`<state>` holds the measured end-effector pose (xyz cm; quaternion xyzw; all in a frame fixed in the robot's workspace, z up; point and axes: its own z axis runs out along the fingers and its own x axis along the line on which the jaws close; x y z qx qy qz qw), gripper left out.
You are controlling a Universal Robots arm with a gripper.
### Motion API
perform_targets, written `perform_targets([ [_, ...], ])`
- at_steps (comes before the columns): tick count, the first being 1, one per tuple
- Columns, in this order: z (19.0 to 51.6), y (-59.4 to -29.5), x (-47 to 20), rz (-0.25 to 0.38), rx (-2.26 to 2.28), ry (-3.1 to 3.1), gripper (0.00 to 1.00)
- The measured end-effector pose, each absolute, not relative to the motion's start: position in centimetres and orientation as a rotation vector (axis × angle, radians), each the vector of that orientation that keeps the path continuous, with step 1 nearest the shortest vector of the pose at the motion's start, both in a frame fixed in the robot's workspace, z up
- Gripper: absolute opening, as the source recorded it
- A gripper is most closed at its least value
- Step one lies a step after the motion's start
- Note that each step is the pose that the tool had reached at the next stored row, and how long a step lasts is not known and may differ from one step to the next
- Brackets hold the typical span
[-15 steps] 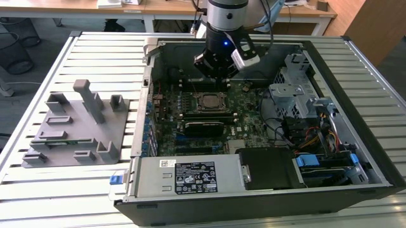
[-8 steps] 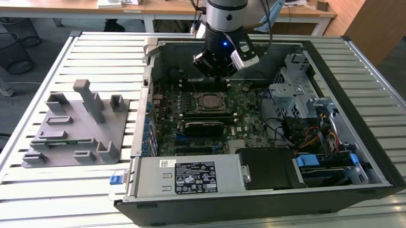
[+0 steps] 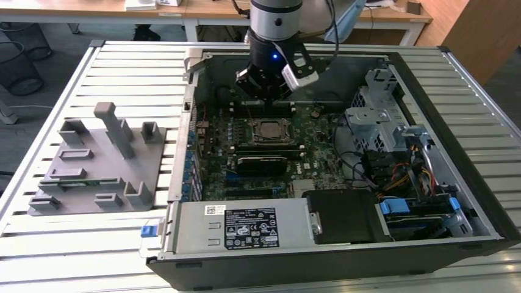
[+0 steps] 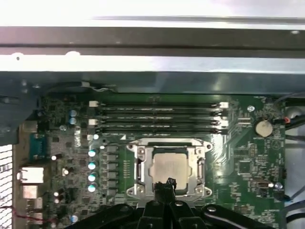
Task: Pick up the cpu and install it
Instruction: 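Install the first cpu locking lever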
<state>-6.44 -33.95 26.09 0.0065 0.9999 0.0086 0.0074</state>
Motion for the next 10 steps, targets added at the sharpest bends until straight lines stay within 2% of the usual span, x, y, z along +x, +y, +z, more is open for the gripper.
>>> perform_targets([
  [10, 26.0, -33.9, -8.8, 0.022, 0.02, 3.123, 0.11],
])
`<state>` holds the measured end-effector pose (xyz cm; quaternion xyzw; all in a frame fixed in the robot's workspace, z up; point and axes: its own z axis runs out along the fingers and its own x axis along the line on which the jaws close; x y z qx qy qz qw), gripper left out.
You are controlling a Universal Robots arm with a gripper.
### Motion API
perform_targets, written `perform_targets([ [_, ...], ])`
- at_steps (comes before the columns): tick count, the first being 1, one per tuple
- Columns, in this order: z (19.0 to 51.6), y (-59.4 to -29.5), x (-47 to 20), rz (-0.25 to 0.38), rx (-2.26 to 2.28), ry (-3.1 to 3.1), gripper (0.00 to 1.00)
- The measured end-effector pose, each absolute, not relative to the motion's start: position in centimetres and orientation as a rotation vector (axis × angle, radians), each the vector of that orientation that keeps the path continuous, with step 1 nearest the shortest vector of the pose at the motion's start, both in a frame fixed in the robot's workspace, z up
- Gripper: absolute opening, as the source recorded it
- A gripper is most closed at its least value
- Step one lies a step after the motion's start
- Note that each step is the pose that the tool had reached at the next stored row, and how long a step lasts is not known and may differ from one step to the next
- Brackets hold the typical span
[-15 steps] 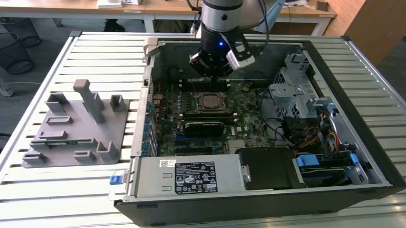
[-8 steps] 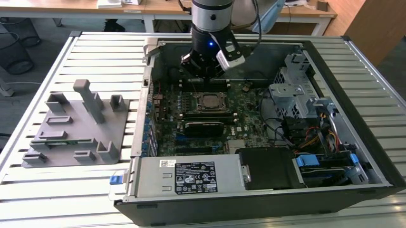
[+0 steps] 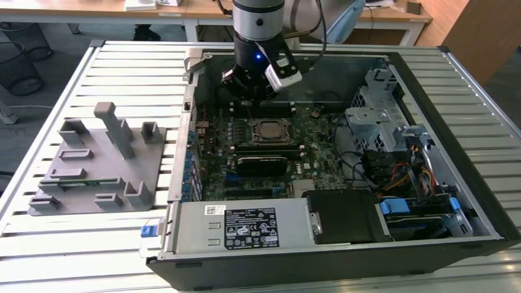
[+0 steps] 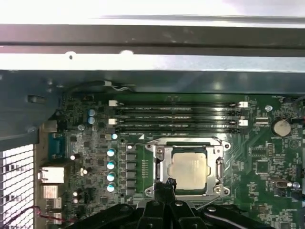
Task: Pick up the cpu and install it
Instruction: 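Install the first cpu locking lever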
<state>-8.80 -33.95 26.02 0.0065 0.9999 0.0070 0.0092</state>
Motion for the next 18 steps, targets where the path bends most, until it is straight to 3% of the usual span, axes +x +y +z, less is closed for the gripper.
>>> perform_targets([
  [18, 25.7, -33.1, -11.9, 0.022, 0.02, 3.122, 0.11],
])
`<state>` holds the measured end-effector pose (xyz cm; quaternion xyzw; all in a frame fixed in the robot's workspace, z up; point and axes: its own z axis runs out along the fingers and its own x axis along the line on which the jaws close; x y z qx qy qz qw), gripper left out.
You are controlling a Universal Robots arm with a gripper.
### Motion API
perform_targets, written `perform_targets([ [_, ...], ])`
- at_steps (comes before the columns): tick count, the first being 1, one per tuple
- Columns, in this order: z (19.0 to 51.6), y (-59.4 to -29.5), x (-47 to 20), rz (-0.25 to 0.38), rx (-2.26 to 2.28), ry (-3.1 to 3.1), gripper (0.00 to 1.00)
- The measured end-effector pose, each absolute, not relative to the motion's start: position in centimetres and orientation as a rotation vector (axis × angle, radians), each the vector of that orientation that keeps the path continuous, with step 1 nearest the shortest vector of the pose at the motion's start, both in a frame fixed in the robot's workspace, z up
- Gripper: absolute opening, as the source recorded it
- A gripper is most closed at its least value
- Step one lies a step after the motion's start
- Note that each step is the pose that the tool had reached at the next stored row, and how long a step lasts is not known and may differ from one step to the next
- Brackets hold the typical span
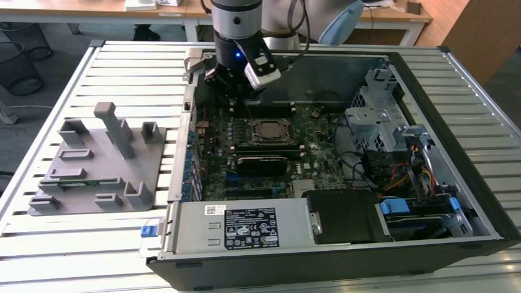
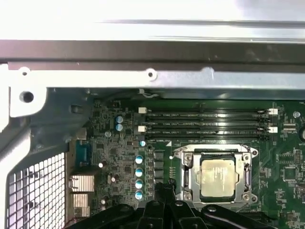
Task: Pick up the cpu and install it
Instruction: 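Install the first cpu locking lever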
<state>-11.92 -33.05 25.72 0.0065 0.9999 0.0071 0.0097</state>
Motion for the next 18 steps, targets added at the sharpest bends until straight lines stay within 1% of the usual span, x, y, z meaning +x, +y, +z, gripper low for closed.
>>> perform_targets([
  [12, 25.5, -31.1, -12.3, 0.022, 0.02, 3.122, 0.11],
  [18, 25.5, -30.6, -12.3, 0.022, 0.02, 3.122, 0.11],
])
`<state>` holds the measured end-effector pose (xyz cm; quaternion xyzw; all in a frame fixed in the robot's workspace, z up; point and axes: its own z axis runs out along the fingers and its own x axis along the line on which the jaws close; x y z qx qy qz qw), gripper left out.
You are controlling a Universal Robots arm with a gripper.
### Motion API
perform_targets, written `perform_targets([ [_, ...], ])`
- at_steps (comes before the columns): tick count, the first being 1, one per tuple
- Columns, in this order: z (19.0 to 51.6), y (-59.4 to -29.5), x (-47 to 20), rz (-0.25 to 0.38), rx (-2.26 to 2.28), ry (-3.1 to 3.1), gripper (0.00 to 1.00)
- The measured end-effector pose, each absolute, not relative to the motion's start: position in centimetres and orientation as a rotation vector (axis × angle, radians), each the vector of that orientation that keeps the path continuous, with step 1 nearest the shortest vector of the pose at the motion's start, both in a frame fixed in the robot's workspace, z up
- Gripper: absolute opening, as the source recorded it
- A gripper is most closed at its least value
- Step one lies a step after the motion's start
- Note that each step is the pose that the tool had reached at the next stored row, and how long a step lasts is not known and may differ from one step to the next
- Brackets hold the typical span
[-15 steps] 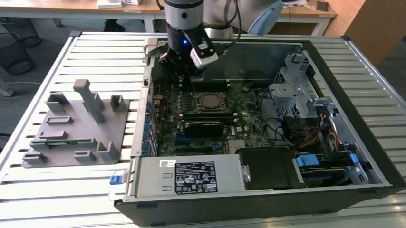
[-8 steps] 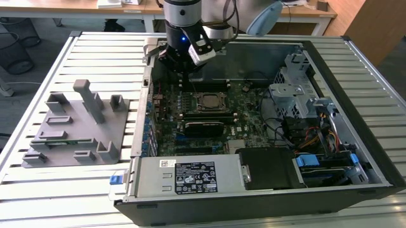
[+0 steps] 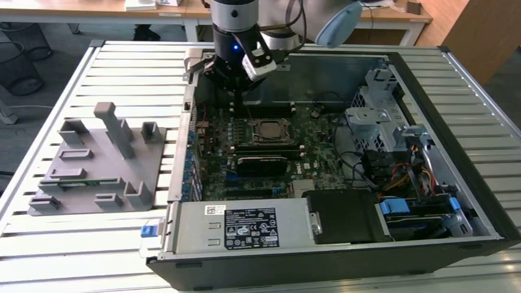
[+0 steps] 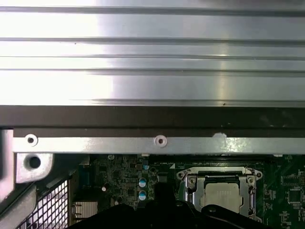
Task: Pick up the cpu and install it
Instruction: 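Install the first cpu locking lever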
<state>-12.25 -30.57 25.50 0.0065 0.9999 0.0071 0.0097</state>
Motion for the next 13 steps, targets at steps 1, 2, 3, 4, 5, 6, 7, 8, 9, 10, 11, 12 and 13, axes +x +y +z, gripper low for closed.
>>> perform_targets([
  [1, 25.5, -30.6, -12.1, 0.022, 0.02, 3.122, 0.11],
  [2, 25.5, -30.5, -12.0, 0.022, 0.02, 3.122, 0.11],
  [3, 25.5, -30.5, -11.8, 0.022, 0.02, 3.123, 0.11],
  [4, 25.5, -30.5, -11.6, 0.022, 0.02, 3.123, 0.11],
  [5, 25.5, -30.5, -11.4, 0.022, 0.02, 3.124, 0.11],
  [6, 25.5, -30.5, -11.2, 0.022, 0.02, 3.125, 0.11],
  [7, 25.5, -30.5, -10.9, 0.022, 0.02, 3.126, 0.11],
  [8, 25.5, -30.5, -10.7, 0.022, 0.021, 3.127, 0.11],
  [9, 25.5, -30.5, -10.4, 0.022, 0.02, 3.128, 0.11],
  [10, 25.5, -30.5, -10.1, 0.022, 0.02, 3.13, 0.11],
  [11, 25.5, -30.5, -9.8, 0.022, 0.02, 3.132, 0.11],
  [12, 25.5, -30.5, -9.5, 0.022, 0.021, 3.133, 0.11],
  [13, 25.5, -30.5, -9.1, 0.022, 0.021, 3.135, 0.11],
])
